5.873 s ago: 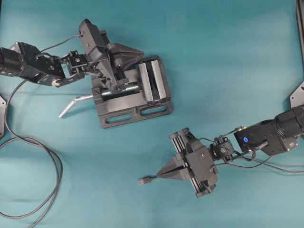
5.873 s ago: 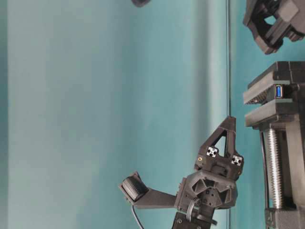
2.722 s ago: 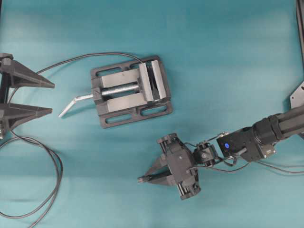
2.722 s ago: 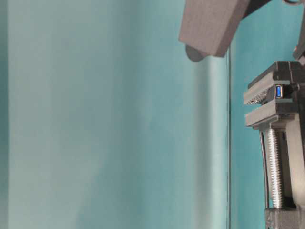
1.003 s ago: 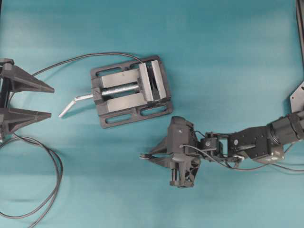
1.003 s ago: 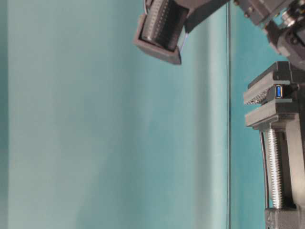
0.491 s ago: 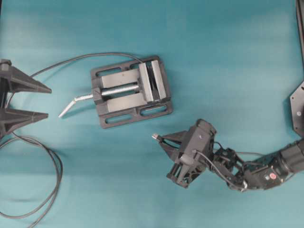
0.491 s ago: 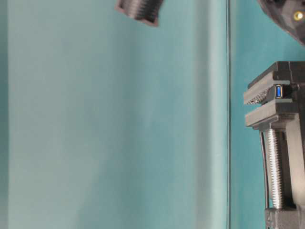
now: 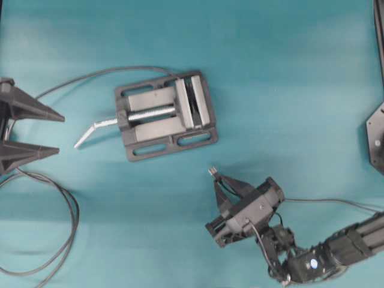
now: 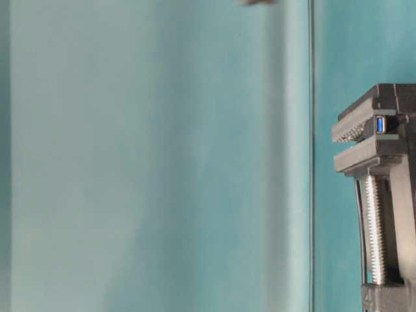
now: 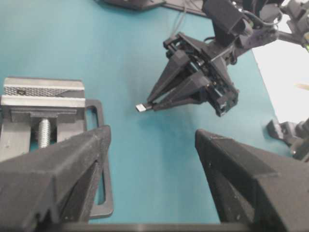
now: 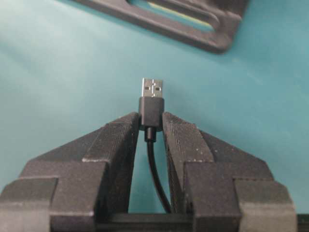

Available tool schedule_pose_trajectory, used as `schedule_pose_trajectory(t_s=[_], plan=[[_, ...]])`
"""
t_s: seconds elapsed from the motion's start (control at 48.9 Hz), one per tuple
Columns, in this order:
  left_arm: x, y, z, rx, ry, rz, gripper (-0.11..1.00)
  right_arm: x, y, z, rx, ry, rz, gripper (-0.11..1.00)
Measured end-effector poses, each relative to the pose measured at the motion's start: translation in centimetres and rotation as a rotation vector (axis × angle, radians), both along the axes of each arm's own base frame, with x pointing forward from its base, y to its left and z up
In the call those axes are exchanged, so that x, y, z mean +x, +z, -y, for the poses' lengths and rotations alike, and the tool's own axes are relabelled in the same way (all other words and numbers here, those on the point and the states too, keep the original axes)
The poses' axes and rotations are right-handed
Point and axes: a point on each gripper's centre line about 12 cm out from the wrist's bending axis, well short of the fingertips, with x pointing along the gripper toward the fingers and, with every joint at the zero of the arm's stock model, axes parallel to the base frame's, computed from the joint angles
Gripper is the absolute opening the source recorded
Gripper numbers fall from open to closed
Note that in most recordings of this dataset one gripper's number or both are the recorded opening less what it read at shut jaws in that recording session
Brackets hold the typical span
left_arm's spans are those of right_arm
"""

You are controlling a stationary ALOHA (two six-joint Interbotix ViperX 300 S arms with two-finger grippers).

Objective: Insert the USB cable into the fixed female connector.
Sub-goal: 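Rotate the right gripper holding the USB plug to point toward the vise, then move the right gripper to align the USB plug with the blue port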

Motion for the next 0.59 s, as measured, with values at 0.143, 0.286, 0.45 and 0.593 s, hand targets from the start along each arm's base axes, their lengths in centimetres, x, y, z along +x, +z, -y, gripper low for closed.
schedule_pose_trajectory(t_s=[0.143,0.286,0.45,0.593], plan=[[0.0,0.1,0.6,0.002,-0.034,-0.011,0.86,0.1,0.3,0.3,-0.055,-0.074,0.018,0.21],[-0.2,-0.3,1.2,0.008,-0.069,-0.058,0.86,0.8,0.1,0.6,-0.063,-0.136,0.027,0.21],[-0.7,-1.6,1.3,0.017,-0.079,-0.150,0.86,1.5,0.5,0.4,-0.055,-0.175,0.045,0.21],[-0.9,-2.5,1.3,0.021,-0.083,-0.192,0.86,1.8,0.7,0.2,-0.042,-0.209,0.050,0.21]])
